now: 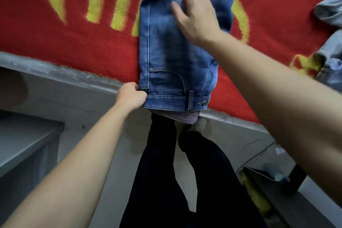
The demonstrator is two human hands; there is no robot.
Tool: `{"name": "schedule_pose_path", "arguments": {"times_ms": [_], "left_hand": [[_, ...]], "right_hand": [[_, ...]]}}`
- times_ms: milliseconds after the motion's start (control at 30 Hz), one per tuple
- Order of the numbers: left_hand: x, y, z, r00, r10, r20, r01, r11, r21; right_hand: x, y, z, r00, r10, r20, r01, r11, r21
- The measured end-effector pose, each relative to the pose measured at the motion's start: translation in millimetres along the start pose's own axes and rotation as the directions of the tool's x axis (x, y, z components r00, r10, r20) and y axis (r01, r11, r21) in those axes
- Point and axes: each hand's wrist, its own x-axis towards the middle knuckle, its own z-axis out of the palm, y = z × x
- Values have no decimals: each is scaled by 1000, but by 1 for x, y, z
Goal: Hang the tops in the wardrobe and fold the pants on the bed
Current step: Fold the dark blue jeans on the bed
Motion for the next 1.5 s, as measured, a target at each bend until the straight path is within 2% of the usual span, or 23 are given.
{"name": "schedule_pose_path", "arguments": {"times_ms": [67, 100, 133, 233, 433, 633, 833, 900, 967, 1033, 1100, 1200, 1300, 1400, 1500], "left_hand": [[-2, 3, 0, 992, 41, -121, -31, 996, 85], [-5, 4, 4, 982, 74, -174, -60, 994, 88], [-8, 4, 9, 969, 117, -217, -103, 992, 74], [-14, 4, 23, 943, 184, -276, -184, 983, 29], [-2, 4, 30, 955, 120, -271, -127, 992, -8], [-5, 9, 27, 972, 61, -229, -77, 995, -58], [-6, 9, 29, 974, 32, -225, -54, 994, -92], [-6, 11, 30, 971, 30, -236, -54, 994, -99], [-6, 12, 31, 968, 16, -249, -39, 995, -89], [-6, 14, 33, 964, -6, -266, -16, 997, -81], [-8, 14, 34, 961, -21, -275, -1, 997, -80], [-8, 14, 35, 957, -29, -289, 6, 997, -77], [-8, 14, 38, 952, -37, -304, 11, 996, -87], [-7, 14, 43, 946, -57, -319, 24, 994, -108], [-6, 14, 45, 940, -62, -334, 31, 995, -99]], "right_hand": [[-57, 21, 8, 966, -93, -242, 86, 996, -39], [-89, 30, 16, 955, -103, -278, 82, 993, -86], [-118, 40, 24, 960, -115, -255, 76, 984, -158], [-188, 75, 47, 995, -89, -40, 70, 937, -343], [-231, 89, 67, 998, -14, 53, 21, 992, -126], [-236, 72, 69, 995, -76, -71, 72, 996, -49], [-247, 72, 61, 996, 35, -85, -24, 992, 128], [-245, 74, 58, 989, 91, -118, -77, 990, 115], [-244, 77, 54, 981, 174, -81, -166, 981, 99], [-242, 79, 49, 982, 188, 14, -188, 977, 101], [-239, 80, 47, 985, 155, 75, -159, 986, 55], [-243, 82, 46, 986, 150, 68, -149, 989, -23], [-251, 79, 45, 980, 199, 24, -191, 961, -200], [-251, 72, 44, 984, 172, 36, -146, 915, -376], [-243, 75, 38, 974, 222, 52, -182, 894, -410]]}}
